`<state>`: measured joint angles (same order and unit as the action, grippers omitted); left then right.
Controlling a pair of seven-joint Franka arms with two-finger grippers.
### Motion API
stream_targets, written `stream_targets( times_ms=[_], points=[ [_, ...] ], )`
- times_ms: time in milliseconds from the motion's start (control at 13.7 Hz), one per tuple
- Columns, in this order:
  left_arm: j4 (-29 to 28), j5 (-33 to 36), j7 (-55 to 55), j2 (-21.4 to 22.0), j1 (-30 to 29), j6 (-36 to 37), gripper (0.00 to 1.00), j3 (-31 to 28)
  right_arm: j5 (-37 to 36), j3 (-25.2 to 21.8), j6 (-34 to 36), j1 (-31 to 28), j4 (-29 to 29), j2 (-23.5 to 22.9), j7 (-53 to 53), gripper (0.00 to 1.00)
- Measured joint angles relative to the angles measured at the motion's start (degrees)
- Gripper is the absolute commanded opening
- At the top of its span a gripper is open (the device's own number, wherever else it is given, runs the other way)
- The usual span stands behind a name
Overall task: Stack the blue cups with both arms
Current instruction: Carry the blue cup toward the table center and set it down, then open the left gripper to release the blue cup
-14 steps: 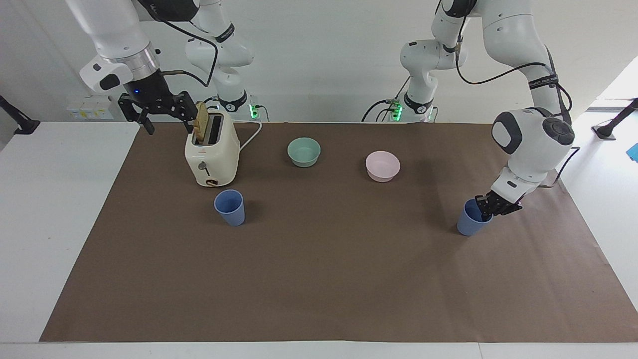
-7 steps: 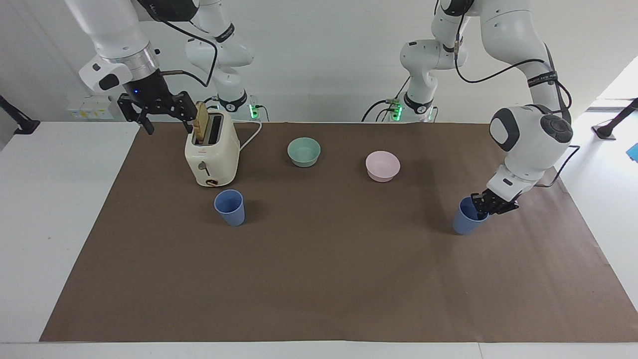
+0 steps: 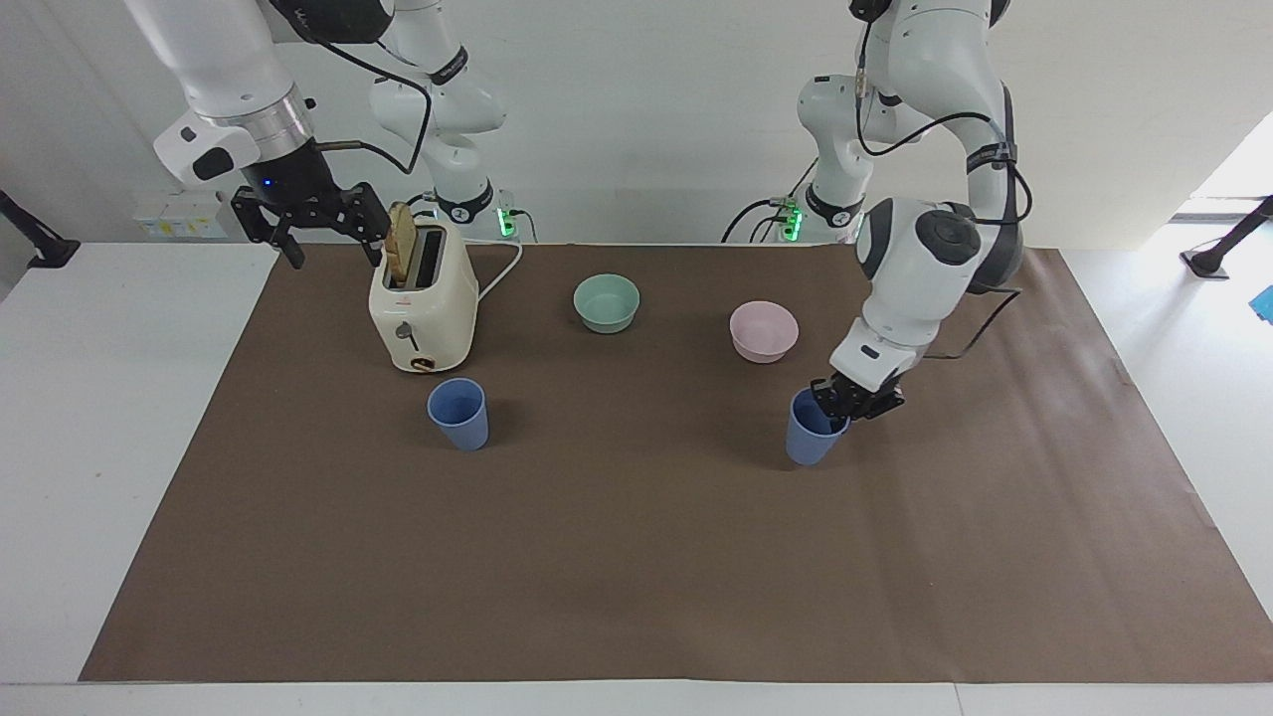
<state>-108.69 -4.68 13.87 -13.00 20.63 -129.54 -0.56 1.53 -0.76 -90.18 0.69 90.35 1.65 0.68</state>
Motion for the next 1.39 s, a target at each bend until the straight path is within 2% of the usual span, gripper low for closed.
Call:
stream_targets(
  times_ms=[438, 730, 803, 949, 1022, 1095, 1387],
  points=[
    [-0.28, 0.00, 13.34, -0.51, 9.95, -2.54, 0.00, 0.08, 0.00, 0.02, 0.00, -0.09, 0.02, 0.00, 0.00, 1.00],
    [-0.52, 0.00, 15.70, -2.35, 12.01, -4.64, 0.00, 0.00, 0.00, 0.02, 0.00, -0.09, 0.02, 0.00, 0.00, 1.00],
    [-0.58, 0.00, 15.70, -2.90, 12.12, -4.75, 0.05, 0.01, 0.00, 0.02, 0.00, -0.09, 0.02, 0.00, 0.00, 1.00],
    [-0.65, 0.00, 15.71, -3.86, 12.25, -4.91, 0.67, 0.05, 0.00, 0.02, 0.00, -0.09, 0.02, 0.00, 0.00, 1.00],
    [-0.63, 0.00, 15.71, -4.05, 12.27, -5.22, 0.92, 0.04, 0.00, 0.02, 0.00, -0.09, 0.02, 0.00, 0.00, 1.00],
    [-0.51, 0.00, 15.72, -4.04, 12.26, -5.48, 1.00, -0.05, 0.00, 0.03, 0.00, -0.09, 0.02, 0.00, 0.00, 1.00],
    [0.13, 0.00, 15.67, -2.46, 12.03, -5.30, 1.00, -1.34, 0.00, 0.14, -0.03, -0.09, 0.03, 0.00, -0.01, 1.00]
  ],
)
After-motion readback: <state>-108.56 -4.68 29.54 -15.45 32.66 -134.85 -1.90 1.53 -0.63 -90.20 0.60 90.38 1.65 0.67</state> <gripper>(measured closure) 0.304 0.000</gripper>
